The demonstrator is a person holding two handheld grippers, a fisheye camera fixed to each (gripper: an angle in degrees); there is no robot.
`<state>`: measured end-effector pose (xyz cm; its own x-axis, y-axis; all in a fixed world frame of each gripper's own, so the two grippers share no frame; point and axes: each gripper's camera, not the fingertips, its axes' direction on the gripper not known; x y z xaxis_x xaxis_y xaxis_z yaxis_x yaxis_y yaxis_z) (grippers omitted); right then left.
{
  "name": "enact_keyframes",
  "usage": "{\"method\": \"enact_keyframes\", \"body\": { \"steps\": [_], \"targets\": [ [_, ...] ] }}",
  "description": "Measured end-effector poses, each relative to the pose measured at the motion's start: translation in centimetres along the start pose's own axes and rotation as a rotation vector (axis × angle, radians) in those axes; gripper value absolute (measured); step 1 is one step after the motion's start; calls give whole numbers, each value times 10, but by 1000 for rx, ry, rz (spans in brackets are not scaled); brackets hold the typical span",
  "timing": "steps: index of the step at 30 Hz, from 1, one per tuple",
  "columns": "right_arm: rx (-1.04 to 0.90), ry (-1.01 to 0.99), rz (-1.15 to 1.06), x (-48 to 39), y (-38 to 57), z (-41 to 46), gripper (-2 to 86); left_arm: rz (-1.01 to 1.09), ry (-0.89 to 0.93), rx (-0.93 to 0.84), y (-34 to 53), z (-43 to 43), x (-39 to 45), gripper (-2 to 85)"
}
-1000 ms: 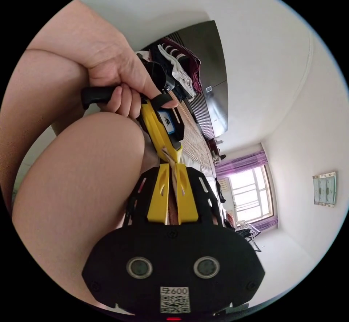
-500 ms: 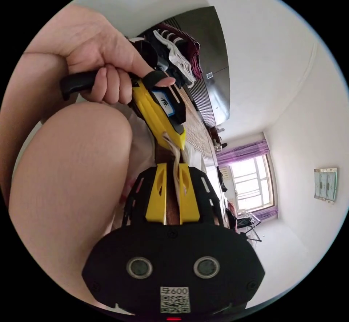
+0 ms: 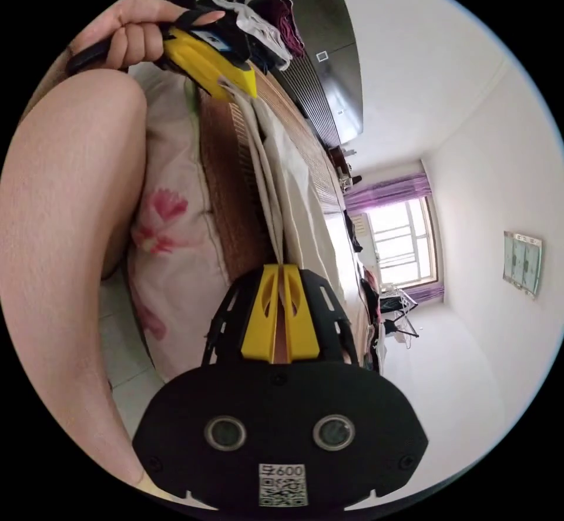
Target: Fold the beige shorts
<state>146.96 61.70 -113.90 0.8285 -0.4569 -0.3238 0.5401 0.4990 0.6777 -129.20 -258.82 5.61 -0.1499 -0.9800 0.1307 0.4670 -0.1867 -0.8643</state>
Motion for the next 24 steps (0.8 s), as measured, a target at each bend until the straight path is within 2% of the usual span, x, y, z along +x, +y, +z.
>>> {"method": "enact_keyframes", "body": {
  "steps": [5,8,16,19,21,22,24],
  "targets": [
    [-134,116,-123,51,91,73,-9,-18,-8,8,6,-7,-34,21],
    [-334,187,-181,91,159,133,-9,-34,-10,26,14,-8,-58,22],
    [-670,208,-76,255,394,227,-9,-78,-14,63,40,6,-129,29],
    [-852,224,137,344,488,254,-8,-86,-24,73,55,19,-156,37],
    [-930,219,445,428,554,248,-8,-85,-58,79,66,29,-171,61],
    [-915,207,536,449,564,239,-8,-73,-79,81,68,31,-171,72],
    [-652,0,872,517,574,188,-8,35,-190,156,83,32,-148,94]
  ]
}}
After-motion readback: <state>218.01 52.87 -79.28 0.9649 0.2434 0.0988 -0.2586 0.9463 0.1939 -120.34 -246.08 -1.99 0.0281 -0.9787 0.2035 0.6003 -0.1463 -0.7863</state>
